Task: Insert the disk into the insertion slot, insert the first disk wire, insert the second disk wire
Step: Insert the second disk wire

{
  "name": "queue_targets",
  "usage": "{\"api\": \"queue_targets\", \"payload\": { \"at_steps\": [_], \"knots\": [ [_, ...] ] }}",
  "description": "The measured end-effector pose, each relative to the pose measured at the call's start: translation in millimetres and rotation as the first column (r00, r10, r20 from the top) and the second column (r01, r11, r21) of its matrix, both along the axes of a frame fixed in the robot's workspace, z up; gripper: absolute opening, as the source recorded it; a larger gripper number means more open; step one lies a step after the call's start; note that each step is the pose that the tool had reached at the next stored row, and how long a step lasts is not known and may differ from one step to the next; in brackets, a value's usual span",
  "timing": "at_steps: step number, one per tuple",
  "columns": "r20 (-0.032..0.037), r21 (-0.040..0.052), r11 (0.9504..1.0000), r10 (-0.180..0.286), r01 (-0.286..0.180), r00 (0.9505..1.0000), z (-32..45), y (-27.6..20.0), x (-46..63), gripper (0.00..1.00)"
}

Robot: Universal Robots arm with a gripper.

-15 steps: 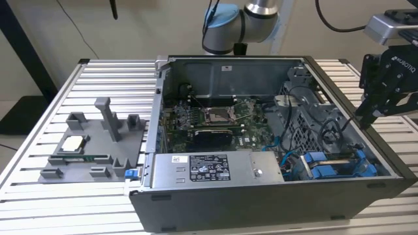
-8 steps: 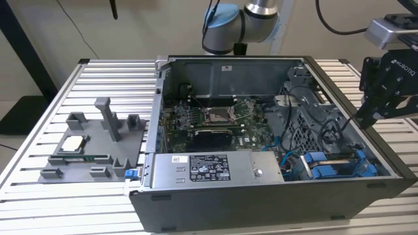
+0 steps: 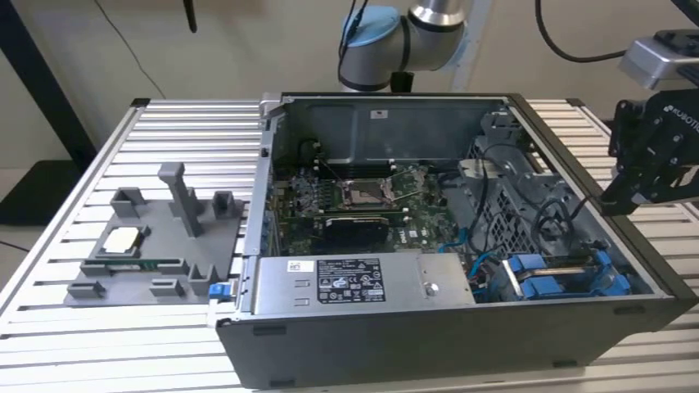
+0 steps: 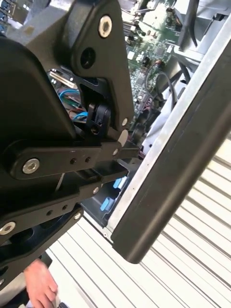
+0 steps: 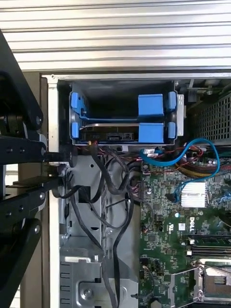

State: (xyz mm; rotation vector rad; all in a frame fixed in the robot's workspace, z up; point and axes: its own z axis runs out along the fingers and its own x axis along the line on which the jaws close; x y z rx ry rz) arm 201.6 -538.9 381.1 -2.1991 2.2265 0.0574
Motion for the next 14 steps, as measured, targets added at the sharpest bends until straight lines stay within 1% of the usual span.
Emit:
{"api": "queue_targets", "payload": {
  "at_steps": [3,4,5,6,10,11,14],
  "knots": [
    [-0.0004,-0.0001,1.0,0.0,0.0,1.0,0.1,0.0,0.5,0.27],
    [-0.0017,-0.0001,1.0,0.0,0.0,1.0,0.0,0.0,1.0,0.27],
    [-0.006,-0.0001,1.0,0.0,0.0,1.0,0.0,-0.1,1.9,0.27],
    [-0.0154,0.0001,1.0,0.0,0.0,0.9999,-0.2,0.0,3.2,0.27],
    [-0.0704,0.0,1.0,0.0,0.0,0.9975,-0.7,0.0,9.3,0.27],
    [-0.0784,0.0,1.0,0.0,0.0,0.9969,-0.9,0.0,9.9,0.27],
    [-0.0796,-0.0001,1.0,0.0,0.0,0.9968,-1.1,0.0,10.2,0.27]
  ]
}}
